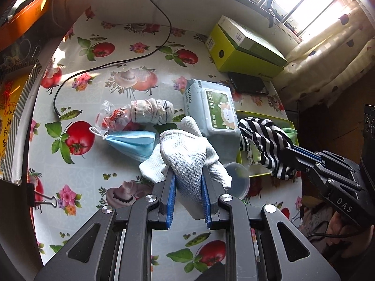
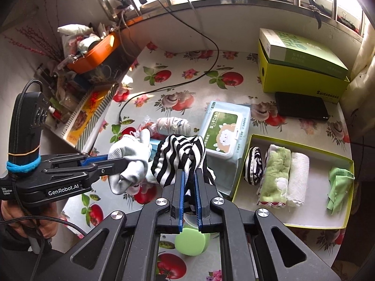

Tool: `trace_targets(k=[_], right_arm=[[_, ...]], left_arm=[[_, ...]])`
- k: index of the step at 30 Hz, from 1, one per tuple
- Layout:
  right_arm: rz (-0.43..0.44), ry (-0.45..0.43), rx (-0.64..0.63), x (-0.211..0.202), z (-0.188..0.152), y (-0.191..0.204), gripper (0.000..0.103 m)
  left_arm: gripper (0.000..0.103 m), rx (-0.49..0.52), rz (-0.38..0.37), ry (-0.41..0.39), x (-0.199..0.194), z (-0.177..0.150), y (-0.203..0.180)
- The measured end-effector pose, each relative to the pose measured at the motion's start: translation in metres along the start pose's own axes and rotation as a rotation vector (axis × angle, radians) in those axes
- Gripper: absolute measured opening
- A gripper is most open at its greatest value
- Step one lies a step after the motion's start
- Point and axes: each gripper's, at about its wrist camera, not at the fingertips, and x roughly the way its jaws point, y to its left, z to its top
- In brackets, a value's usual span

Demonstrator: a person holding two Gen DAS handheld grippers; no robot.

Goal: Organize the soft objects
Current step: 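Carry the white mesh sock and striped sock over the tray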

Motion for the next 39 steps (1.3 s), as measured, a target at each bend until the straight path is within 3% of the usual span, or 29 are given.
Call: trace_targets(k=[39], right_arm=[[-0.042,-0.075,0.201,-0.034,-0.033,-0.081,0.008]], left_arm=[[0.02,0.195,0.0,0.055,0.031,0.023,-0.09]])
